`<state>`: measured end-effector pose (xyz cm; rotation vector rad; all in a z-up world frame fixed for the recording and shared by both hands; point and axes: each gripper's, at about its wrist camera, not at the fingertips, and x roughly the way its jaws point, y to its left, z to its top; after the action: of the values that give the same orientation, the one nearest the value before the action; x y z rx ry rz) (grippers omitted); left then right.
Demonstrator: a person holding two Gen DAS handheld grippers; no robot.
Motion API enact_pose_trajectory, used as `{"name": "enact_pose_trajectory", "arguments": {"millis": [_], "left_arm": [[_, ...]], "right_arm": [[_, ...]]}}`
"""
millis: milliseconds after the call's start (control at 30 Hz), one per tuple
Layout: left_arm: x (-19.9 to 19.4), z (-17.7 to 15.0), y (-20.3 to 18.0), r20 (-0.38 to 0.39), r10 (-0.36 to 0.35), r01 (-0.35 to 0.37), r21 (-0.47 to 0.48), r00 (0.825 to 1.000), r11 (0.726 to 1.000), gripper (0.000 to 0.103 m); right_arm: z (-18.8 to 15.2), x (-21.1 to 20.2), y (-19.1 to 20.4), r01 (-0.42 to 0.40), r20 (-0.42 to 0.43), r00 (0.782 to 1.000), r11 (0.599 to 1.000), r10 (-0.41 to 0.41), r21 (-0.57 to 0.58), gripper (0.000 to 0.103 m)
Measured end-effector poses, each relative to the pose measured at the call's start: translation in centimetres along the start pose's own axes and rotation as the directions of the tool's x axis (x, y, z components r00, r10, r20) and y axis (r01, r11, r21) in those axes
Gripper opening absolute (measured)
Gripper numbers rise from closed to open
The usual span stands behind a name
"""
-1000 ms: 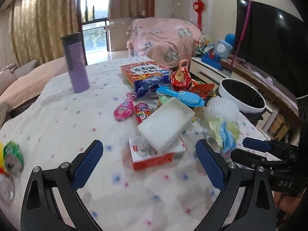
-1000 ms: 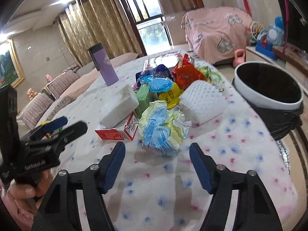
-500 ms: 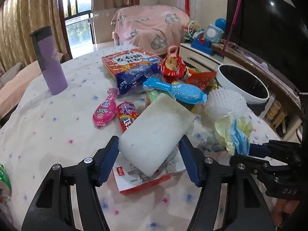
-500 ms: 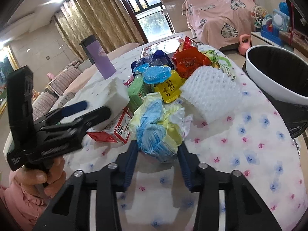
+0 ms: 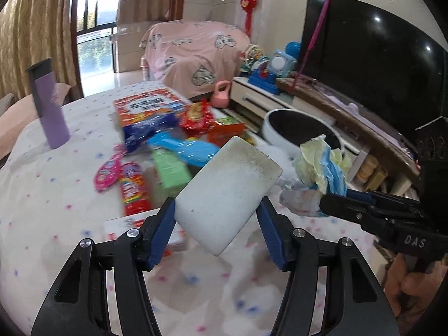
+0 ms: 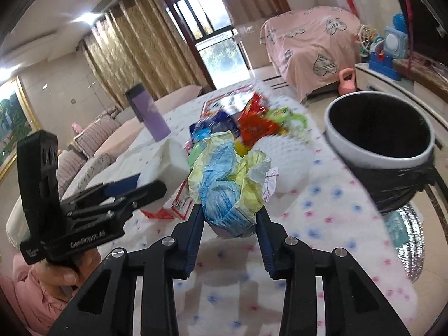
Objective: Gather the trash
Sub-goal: 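Carry both items over the trash bin and open both tools to drop them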
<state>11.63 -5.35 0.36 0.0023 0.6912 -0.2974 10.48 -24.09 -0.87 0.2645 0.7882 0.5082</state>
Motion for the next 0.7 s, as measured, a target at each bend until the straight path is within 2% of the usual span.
{"name": "enact_pose_trajectory", "arguments": {"millis": [333, 500, 700], "left_arm": [[1.7, 2.0, -5.1, -0.014, -0.082, 0.082, 0.049, 0.997, 0.995, 0.059], [3.0, 3.4, -7.1, -0.026, -0.09, 0.092, 0.073, 0.996, 0.993, 0.059], [5.5, 5.9, -9.7, -0.033, -0.066, 0.069, 0.113, 0.997, 0.991, 0.059]], "right_arm": [[0.7, -3.2, -4.5, 0.073, 0.063, 0.995, 0.995, -0.077, 0.065, 0.038], [2.0, -3.6, -7.8, 0.127, 0.072, 0.988, 0.987, -0.134, 0.101, 0.038], [4.6, -3.5, -11.2, 0.17, 0.077, 0.981, 0.978, -0.18, 0.118, 0.038]]}}
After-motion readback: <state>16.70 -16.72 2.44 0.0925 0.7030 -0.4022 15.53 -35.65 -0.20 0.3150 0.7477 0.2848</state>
